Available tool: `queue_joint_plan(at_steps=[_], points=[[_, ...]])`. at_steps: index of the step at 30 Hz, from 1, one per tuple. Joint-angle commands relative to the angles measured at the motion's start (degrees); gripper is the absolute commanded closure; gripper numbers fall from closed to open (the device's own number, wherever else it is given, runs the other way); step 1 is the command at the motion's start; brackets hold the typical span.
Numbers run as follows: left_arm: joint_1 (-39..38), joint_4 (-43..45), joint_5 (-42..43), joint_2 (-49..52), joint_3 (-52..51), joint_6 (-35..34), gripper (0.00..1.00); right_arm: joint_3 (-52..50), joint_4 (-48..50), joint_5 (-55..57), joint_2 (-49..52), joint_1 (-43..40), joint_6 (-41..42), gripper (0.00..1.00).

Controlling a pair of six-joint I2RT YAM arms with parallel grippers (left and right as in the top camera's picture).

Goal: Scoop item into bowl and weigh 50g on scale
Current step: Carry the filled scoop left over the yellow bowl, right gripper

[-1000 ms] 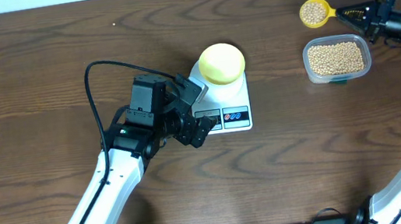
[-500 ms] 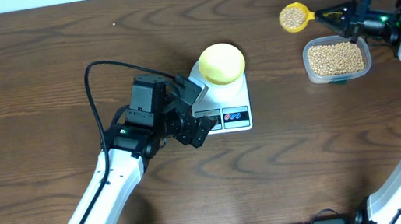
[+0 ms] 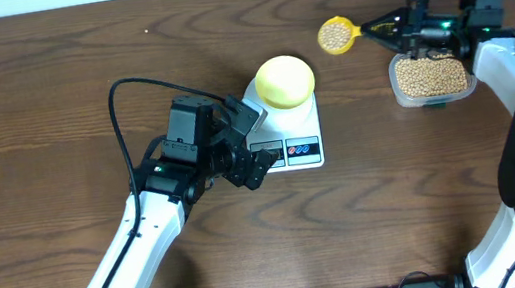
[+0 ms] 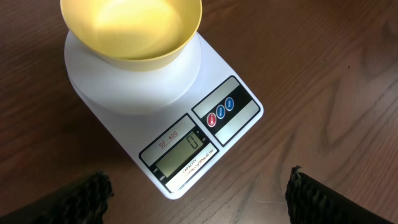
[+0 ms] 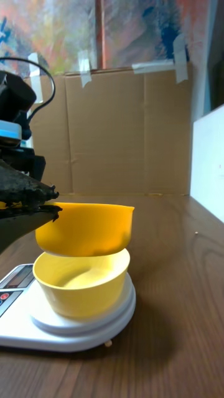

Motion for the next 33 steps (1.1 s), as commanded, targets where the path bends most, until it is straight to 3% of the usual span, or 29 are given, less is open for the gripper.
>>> queue_joint_plan(at_steps=[1, 33], points=[[0.2, -0.1, 0.9, 0.5, -0.5, 0.9, 0.08, -0.1, 0.2, 0.7, 0.8, 2.4, 0.2, 0.99], [0.2, -0.1, 0.9, 0.5, -0.5, 0.9, 0.08, -0.1, 0.2, 3.9, 0.8, 9.2, -11.7, 0.99]])
